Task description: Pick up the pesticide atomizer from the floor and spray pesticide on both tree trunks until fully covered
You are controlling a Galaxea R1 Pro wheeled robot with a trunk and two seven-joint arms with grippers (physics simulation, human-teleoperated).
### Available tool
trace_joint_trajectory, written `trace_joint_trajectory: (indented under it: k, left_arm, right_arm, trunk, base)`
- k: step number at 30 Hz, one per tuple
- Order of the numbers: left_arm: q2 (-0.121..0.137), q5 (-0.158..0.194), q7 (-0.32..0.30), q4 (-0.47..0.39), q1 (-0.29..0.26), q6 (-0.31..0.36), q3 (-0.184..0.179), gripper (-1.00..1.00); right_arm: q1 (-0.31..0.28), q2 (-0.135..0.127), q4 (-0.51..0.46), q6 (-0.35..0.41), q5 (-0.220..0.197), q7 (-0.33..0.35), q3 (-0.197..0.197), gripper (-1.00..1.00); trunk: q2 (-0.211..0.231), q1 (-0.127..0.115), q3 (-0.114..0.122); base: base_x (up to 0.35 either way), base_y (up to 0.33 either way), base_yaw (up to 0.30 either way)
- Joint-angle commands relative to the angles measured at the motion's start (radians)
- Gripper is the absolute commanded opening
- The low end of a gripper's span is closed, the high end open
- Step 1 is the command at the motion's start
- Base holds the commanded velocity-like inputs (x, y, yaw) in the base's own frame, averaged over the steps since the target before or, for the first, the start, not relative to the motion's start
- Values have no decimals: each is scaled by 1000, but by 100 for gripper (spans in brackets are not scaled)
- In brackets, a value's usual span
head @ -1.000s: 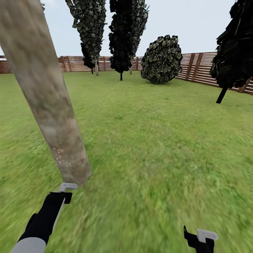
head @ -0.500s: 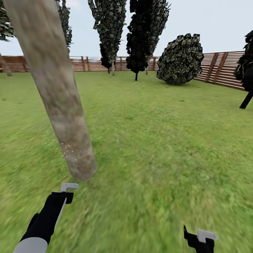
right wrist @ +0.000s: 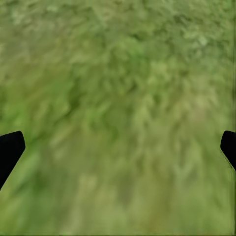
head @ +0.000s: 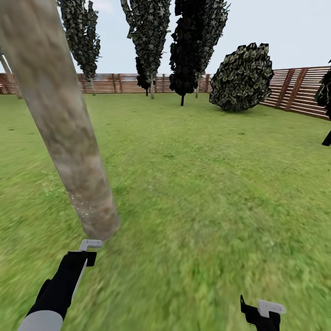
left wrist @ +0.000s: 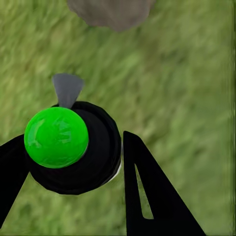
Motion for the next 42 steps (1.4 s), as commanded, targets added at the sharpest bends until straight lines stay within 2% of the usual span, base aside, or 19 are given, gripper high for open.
trace_joint_trajectory:
  k: [1,21,42]
  left_arm:
    - [0,-1,1,-1,-1,5,0,-100]
    - [-1,-1,1,-3,-1,5,0,-100]
    - [-1,0,1,-4,-1,5,0,-100]
  right_arm:
    - [-1,0,1,-3,1,-1,-1,100]
    - [-1,0,1,-3,2,-1,-1,100]
    - [-1,0,1,-3,2,-1,-1,100]
  trunk:
    - [0,0,-1]
    - [0,0,-1]
    - [0,0,-1]
  base:
    - [171,-244,166]
    - [136,-248,267]
    - [113,-252,29]
